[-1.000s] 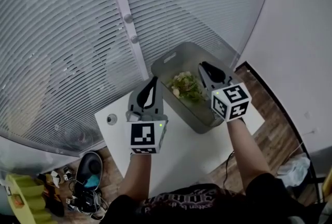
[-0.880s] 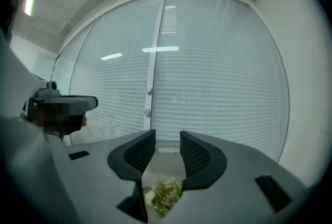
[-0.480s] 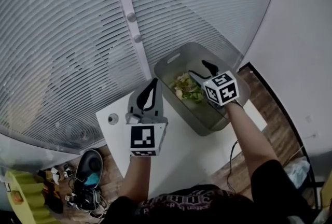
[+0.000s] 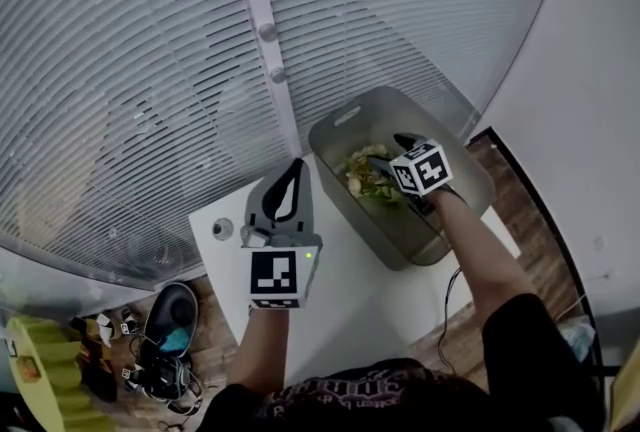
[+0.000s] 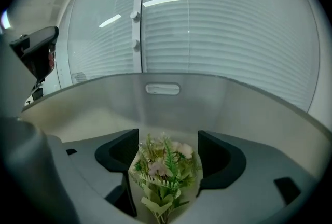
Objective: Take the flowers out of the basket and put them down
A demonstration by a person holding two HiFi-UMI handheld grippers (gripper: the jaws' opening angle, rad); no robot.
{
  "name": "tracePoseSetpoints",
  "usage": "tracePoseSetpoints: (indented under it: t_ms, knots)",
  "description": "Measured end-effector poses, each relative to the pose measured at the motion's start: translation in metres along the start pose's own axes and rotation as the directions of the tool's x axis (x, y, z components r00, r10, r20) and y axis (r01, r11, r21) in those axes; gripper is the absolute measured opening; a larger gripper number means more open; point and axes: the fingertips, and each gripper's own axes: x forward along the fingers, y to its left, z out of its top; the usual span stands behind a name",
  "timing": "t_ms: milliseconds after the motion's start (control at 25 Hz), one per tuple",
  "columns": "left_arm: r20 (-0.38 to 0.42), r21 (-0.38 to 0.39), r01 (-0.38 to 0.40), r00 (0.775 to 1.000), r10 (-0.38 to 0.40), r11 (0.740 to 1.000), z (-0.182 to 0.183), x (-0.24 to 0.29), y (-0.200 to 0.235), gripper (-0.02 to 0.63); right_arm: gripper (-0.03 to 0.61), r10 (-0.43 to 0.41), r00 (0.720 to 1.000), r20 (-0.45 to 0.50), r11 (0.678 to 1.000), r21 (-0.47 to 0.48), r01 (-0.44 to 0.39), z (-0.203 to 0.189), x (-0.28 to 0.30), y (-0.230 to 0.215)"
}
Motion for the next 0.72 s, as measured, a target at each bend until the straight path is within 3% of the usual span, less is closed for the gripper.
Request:
tracePoseSetpoints:
  t_ms: [360,720]
  knots:
    - [-0.025,-0.004,-0.015,1.0,0.015,1.0,-0.01,0.006,0.01,-0.002,0.393,0.054,0.976,-0.21,0.998,0.036,-0.047,-0.064,0.034,-0.006]
    - [-0.039,-0.013,-0.022,0.999,0.022,1.0,-0.018,0.003,0.014,-0.002,0.393,0.091,0.918,-0.387,0.994,-0.026,-0.109,-0.109,0.045,0.015]
